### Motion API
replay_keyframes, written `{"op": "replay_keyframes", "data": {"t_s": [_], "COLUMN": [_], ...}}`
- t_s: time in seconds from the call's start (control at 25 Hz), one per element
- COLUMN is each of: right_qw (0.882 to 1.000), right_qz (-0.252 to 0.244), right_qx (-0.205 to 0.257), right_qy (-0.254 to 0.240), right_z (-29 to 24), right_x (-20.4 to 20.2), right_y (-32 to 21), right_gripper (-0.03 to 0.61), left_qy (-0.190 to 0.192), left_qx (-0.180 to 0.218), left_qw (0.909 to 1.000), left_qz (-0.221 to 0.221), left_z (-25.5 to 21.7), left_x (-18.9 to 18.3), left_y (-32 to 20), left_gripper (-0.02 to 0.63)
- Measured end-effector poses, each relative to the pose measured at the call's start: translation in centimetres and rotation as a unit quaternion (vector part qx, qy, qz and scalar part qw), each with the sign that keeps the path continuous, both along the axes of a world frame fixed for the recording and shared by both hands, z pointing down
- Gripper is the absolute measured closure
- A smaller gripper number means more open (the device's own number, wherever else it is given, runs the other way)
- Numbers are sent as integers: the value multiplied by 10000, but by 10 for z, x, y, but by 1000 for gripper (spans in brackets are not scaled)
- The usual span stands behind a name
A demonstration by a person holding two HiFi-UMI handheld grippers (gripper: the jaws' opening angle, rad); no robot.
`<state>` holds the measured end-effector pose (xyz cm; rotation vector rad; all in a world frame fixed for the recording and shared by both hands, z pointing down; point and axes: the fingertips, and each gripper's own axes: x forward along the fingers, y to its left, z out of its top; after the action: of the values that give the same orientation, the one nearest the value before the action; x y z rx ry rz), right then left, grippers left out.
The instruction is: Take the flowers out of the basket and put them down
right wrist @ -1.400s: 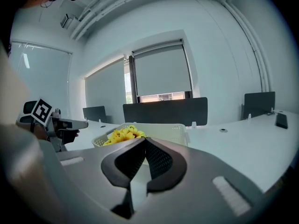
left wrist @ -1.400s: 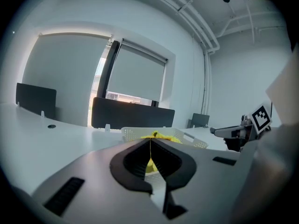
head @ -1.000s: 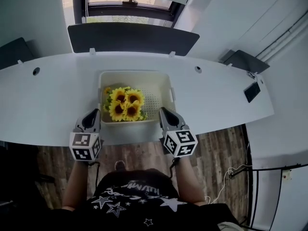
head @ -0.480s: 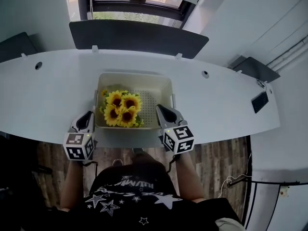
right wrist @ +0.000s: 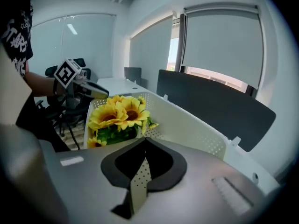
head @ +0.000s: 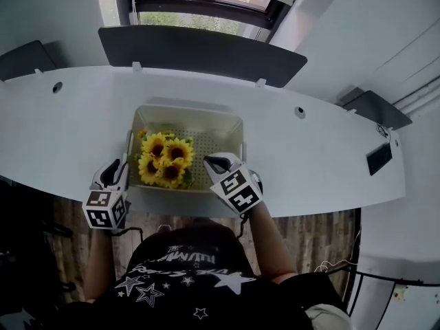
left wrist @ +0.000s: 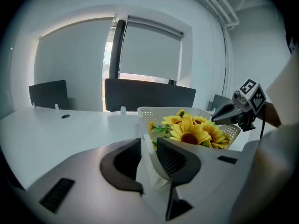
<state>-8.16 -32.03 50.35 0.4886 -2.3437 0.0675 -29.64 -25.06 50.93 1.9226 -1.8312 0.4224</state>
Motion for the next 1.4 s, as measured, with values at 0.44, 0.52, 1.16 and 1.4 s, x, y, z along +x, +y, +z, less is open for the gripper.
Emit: {"op": "replay_keyframes", "data": {"t_s": [0.44,0.52,1.16,1.4], "right_qw": [9817,9754,9296,9308], "right_qz": [-1372,-1542,-2985,-3091], "right_qx": [130,331,-203,-89], "right_qy": [1316,1538,2152,1952], "right_z": [33,37,89,119], "right_x": [-21,-24,-38,-49], "right_y": [18,16,32,32], "right_gripper": [574,574,321,197], "left_qy": [-16,-13,148,149], "left_qx": [-509,-506,-412,-432], "left_qw": [9981,9979,9968,9957], "left_qz": [-350,-402,-671,-802], "left_z": [15,14,15,16], "left_x": [-1,0,3,4], "left_y": [-1,-1,-2,0], "left_gripper": [514,515,557,560]}}
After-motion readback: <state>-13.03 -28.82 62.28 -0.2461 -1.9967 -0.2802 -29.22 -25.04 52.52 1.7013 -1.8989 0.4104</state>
